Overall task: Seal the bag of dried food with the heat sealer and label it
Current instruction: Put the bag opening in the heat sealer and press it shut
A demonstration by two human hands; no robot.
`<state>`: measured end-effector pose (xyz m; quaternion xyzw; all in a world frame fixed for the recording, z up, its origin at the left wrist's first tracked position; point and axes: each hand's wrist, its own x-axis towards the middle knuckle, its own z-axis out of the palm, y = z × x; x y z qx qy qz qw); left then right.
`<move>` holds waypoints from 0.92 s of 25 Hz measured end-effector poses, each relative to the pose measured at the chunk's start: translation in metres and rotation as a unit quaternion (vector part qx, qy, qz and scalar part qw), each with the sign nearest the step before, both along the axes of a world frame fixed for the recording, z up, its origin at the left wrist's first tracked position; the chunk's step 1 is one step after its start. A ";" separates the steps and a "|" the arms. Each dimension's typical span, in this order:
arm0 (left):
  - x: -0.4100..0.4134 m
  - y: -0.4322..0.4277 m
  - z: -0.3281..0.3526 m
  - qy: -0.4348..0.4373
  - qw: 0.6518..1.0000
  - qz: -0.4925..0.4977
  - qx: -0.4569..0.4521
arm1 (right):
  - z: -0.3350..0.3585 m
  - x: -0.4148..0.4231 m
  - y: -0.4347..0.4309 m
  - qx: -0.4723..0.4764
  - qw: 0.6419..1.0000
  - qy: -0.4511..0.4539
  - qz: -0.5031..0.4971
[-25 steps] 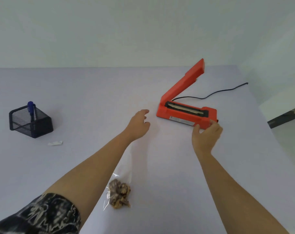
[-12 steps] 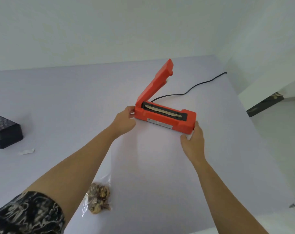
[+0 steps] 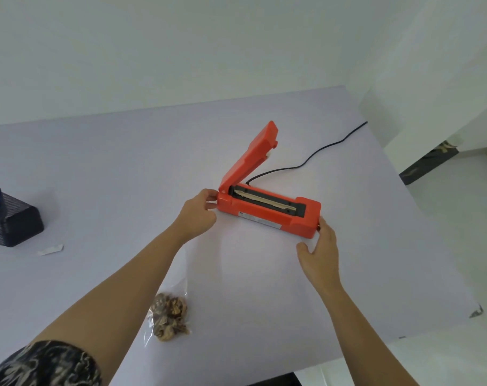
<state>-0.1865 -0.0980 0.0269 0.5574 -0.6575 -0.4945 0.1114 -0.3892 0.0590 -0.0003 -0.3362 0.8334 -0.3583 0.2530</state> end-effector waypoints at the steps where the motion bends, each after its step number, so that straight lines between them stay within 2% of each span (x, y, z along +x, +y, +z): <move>1: 0.002 0.000 0.002 0.000 1.000 0.000 -0.004 | 0.001 0.002 0.001 -0.016 1.000 0.022 -0.008; 4: 0.019 0.008 0.007 0.015 0.999 0.036 -0.033 | 0.005 0.024 0.005 -0.093 0.992 0.081 -0.029; 6: 0.047 0.019 0.007 0.007 0.994 0.088 -0.060 | 0.002 0.051 0.005 -0.115 0.990 0.082 0.029; 8: 0.081 0.033 0.001 -0.020 0.986 0.149 -0.074 | -0.007 0.081 0.001 -0.103 0.981 0.070 0.150; 10: 0.109 0.047 -0.009 -0.057 0.977 0.191 -0.074 | -0.018 0.105 -0.009 -0.075 0.957 0.060 0.272; 13: 0.137 0.064 -0.025 -0.100 0.968 0.220 -0.065 | -0.026 0.135 -0.035 -0.038 0.917 0.067 0.391; 19: 0.140 0.083 -0.048 -0.185 0.952 0.243 0.003 | -0.037 0.158 -0.081 0.004 0.846 0.148 0.512; 23: 0.132 0.084 -0.049 -0.140 0.937 0.312 0.072 | -0.046 0.157 -0.082 0.032 0.832 0.170 0.527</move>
